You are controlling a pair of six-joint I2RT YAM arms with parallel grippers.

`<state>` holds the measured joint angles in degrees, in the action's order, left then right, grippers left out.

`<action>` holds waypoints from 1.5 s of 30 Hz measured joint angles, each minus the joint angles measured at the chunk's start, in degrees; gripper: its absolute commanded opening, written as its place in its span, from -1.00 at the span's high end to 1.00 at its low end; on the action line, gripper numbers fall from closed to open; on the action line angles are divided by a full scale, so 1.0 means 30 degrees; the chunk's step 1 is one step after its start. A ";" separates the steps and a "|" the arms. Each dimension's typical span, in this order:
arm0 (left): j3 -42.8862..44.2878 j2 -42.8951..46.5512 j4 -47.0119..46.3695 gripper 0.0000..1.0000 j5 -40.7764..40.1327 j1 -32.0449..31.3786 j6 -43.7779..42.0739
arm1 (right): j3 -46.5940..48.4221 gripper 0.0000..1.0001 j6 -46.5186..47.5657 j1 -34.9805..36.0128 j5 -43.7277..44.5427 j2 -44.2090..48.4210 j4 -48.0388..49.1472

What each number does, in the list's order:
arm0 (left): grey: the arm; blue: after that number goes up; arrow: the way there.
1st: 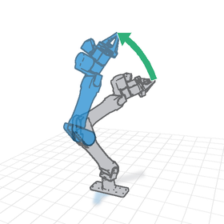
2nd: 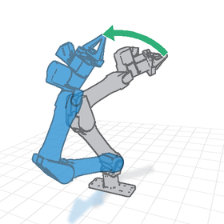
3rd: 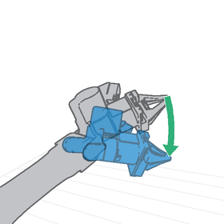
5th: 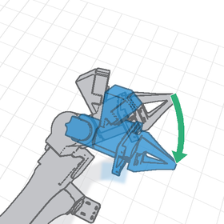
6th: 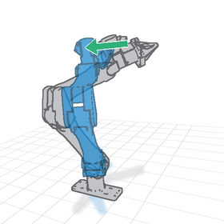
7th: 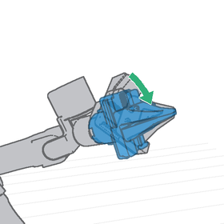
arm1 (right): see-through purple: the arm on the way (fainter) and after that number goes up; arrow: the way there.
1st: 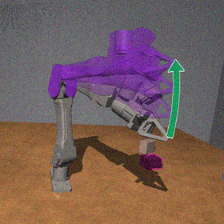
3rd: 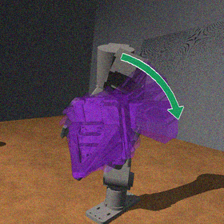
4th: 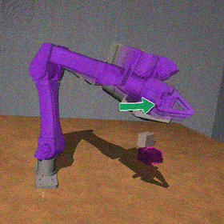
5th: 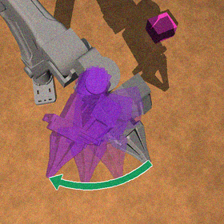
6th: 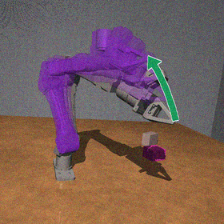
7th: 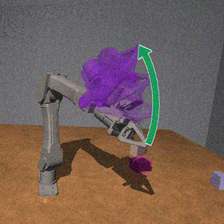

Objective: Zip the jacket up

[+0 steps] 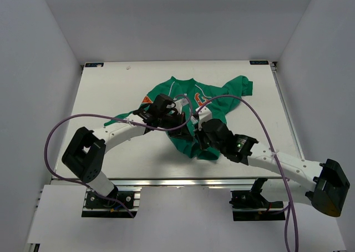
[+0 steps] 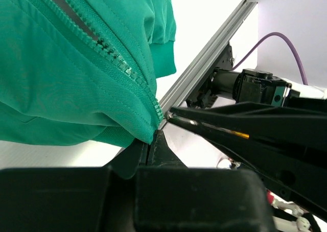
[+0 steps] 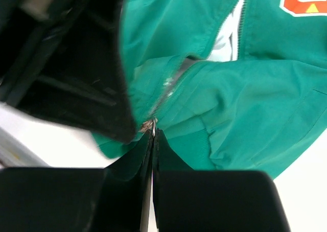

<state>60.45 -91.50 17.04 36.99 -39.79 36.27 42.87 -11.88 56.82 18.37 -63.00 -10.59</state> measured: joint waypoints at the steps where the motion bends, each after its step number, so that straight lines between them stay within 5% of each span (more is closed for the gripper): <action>1: -0.0029 0.0080 0.0000 1.00 -0.0073 -0.0015 -0.0051 | 0.0102 1.00 -0.0007 -0.0066 0.0080 -0.0175 0.0029; 22: -0.0925 0.0641 0.1370 1.00 -0.0182 -0.0189 -0.0328 | -0.1086 1.00 -0.0204 -0.1005 -0.3963 0.0058 0.0648; 27: -0.0925 0.0648 0.1734 1.00 -0.0182 -0.0189 -0.0466 | -0.1443 0.58 -0.0444 -0.1049 -0.4466 0.0262 0.0896; 32: -0.0925 0.0641 0.2055 1.00 -0.0182 -0.0189 -0.0612 | -0.1770 0.40 -0.0539 -0.1188 -0.4765 0.0510 0.1639; 38: -0.0925 0.0641 0.2186 1.00 -0.0146 -0.0189 -0.0678 | -0.2113 0.46 -0.0911 -0.1712 -0.5326 0.0415 0.2419; 45: -0.0925 0.0641 0.2310 1.00 -0.0138 -0.0189 -0.0670 | -0.2157 0.15 -0.0852 -0.1792 -0.6652 -0.0015 0.2965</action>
<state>57.67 -89.58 23.97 36.58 -40.36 34.26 36.40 -14.44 51.44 -1.58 -63.05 -1.69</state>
